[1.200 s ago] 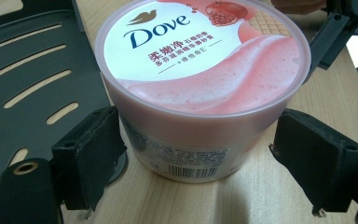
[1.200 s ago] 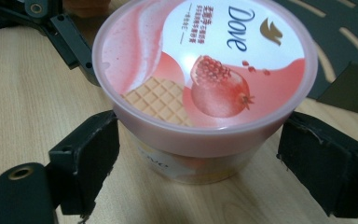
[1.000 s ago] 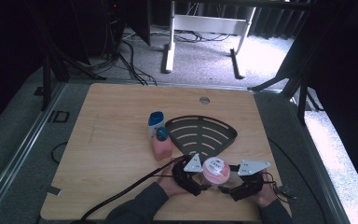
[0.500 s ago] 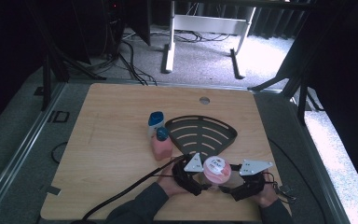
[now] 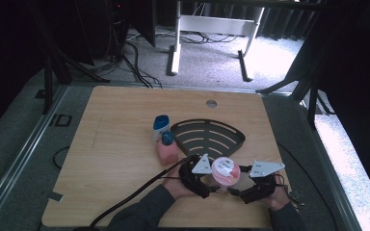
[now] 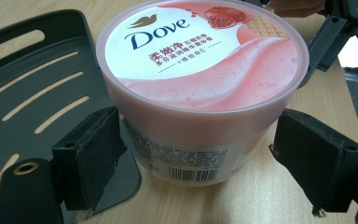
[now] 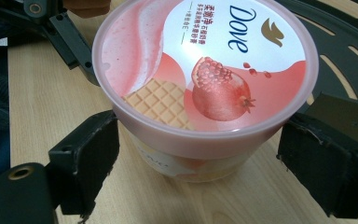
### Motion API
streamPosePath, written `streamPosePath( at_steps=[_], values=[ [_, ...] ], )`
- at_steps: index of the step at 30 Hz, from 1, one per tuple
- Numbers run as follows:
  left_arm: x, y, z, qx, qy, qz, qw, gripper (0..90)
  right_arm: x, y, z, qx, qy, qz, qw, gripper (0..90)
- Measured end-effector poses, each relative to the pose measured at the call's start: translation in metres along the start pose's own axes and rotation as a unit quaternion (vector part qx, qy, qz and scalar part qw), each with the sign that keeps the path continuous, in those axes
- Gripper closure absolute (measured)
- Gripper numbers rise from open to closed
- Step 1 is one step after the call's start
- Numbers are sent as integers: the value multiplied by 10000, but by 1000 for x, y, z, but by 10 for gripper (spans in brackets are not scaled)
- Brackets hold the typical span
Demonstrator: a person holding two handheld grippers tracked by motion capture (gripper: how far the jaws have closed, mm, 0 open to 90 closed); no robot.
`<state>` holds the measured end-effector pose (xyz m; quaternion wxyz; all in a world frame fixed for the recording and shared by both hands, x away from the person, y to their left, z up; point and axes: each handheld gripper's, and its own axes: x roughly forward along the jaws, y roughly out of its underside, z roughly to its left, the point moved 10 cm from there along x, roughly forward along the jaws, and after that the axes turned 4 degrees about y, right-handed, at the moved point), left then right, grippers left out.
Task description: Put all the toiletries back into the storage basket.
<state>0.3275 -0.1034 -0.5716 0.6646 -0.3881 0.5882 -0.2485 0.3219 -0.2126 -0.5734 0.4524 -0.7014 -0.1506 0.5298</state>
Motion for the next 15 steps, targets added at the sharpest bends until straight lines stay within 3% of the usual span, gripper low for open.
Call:
streamPosePath(
  at_steps=[7, 15],
  values=[
    [1, -9, 4, 105, -39, 56, 9999, 157, -4, -3, -5, -26, 69, 31, 10000, 124],
    [2, -16, 8, 76, -15, -20, 10000, 157, -9, -7, -12, -16, 113, -33, 9999, 122]
  ],
)
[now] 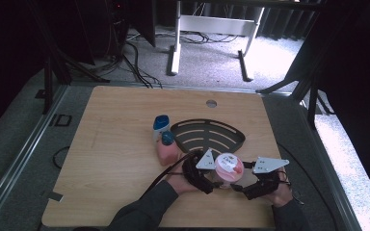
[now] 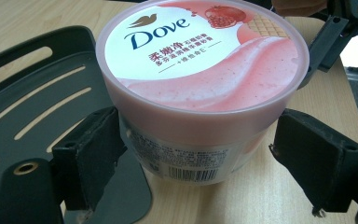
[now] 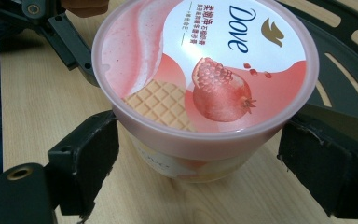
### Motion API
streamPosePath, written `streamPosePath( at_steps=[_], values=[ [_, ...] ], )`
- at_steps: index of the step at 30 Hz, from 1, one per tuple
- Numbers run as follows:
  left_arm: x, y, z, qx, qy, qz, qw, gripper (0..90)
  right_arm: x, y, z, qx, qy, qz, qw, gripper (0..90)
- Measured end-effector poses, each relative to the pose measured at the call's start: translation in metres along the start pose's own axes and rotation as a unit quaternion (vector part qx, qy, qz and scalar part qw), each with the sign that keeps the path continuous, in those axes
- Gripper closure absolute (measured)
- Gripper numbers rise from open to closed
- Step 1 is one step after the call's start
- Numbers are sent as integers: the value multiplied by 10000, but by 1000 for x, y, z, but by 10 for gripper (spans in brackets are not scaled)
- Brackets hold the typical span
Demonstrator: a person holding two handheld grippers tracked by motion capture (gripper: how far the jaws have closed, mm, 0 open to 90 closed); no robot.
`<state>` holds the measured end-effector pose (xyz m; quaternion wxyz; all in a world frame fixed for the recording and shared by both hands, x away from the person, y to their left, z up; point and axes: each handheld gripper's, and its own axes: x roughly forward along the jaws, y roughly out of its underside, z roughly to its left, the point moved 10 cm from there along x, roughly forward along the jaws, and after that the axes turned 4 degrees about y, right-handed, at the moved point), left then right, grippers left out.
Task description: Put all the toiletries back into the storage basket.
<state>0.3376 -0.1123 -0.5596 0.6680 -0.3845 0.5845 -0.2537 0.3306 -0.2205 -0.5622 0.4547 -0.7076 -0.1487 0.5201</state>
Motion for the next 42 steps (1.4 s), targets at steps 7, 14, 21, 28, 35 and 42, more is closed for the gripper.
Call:
streamPosePath(
  at_steps=[7, 14, 21, 28, 35, 42],
  values=[
    [-2, -6, 6, 17, -32, -53, 10000, 157, -2, -6, -5, 0, 3, -41, 10000, 123],
    [-4, -10, 13, -21, -101, -73, 9999, 157, -1, -12, -12, 6, -25, -72, 10000, 123],
    [-5, -17, 21, -23, -151, -102, 9998, 157, -1, -18, -21, 23, -17, -121, 9999, 122],
    [-5, -21, 29, -92, -184, -129, 9997, 157, -1, -25, -29, -41, 7, -94, 9999, 122],
    [-3, -23, 36, -157, -210, -113, 9996, 156, 1, -28, -37, -38, 7, -39, 10000, 121],
    [2, -26, 45, -235, -218, -126, 9994, 156, 3, -29, -47, 45, 21, -7, 10000, 120]
  ],
)
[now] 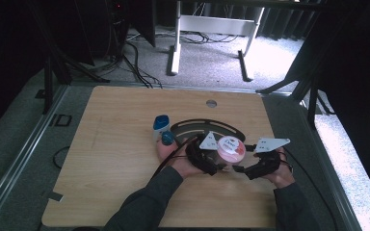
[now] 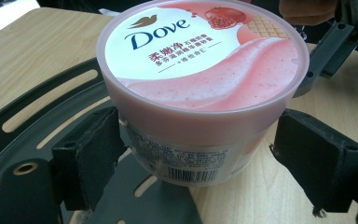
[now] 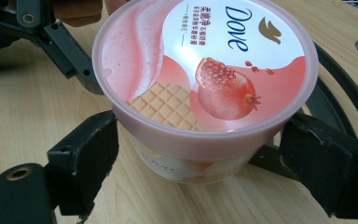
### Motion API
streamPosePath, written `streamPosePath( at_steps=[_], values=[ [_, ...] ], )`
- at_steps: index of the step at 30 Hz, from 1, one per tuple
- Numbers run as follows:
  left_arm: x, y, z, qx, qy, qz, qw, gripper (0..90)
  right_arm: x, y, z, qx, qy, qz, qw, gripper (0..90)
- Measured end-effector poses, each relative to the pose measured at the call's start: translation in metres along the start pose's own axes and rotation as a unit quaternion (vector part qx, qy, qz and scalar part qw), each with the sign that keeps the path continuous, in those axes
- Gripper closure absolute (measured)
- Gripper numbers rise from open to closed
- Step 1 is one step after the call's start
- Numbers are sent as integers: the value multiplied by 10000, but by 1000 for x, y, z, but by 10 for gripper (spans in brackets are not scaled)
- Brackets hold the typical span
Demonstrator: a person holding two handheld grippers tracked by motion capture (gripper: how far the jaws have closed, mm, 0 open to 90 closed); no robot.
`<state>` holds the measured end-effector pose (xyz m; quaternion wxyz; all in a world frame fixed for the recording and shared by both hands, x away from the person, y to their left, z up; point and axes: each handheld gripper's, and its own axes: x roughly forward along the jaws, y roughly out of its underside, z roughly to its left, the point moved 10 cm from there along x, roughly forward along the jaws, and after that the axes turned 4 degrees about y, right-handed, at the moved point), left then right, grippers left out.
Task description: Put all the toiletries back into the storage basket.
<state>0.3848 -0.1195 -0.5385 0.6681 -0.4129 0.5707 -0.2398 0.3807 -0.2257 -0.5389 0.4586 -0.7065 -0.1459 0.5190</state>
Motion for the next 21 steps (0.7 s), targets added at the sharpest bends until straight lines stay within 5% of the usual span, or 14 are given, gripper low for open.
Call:
streamPosePath(
  at_steps=[21],
  values=[
    [10, -4, 17, -109, -127, 59, 9998, 154, 6, -3, -20, -7, 31, 67, 10000, 115]
  ],
)
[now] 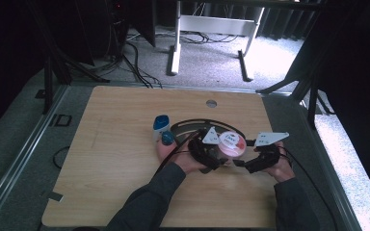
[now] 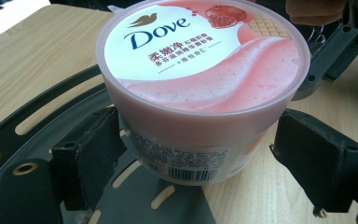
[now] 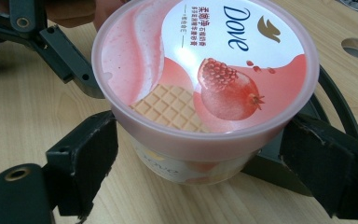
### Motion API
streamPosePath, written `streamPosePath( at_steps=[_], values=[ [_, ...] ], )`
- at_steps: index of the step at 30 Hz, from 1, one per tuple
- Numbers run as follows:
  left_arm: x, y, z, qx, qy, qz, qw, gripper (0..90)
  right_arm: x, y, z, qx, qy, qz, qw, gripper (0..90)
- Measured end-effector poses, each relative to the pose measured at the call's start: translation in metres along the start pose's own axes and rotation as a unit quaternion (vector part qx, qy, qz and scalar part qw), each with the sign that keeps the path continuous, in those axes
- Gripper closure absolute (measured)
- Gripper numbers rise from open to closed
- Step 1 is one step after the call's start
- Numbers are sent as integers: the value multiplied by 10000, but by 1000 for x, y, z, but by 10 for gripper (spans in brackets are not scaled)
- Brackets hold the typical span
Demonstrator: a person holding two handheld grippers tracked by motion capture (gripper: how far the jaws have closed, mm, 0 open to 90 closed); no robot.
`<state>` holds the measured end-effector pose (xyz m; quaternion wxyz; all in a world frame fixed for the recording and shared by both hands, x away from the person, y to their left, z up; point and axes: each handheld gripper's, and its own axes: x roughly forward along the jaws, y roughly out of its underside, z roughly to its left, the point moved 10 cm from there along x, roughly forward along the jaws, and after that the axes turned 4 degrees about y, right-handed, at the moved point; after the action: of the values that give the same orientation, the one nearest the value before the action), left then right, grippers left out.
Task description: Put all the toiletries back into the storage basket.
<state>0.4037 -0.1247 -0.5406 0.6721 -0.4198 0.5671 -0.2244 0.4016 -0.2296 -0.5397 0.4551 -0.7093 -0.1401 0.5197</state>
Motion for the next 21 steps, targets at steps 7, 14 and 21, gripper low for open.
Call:
streamPosePath(
  at_steps=[7, 14, 21],
  values=[
    [4, -2, 5, -45, -82, 30, 10000, 146, 2, -1, -6, -35, 49, 65, 10000, 115],
    [7, -4, 11, -104, -127, 19, 9999, 145, 4, -2, -12, -21, 71, 69, 9999, 116],
    [15, -2, 20, -261, -220, 3, 9994, 146, 9, -2, -22, -17, 117, 176, 9998, 116]
  ],
)
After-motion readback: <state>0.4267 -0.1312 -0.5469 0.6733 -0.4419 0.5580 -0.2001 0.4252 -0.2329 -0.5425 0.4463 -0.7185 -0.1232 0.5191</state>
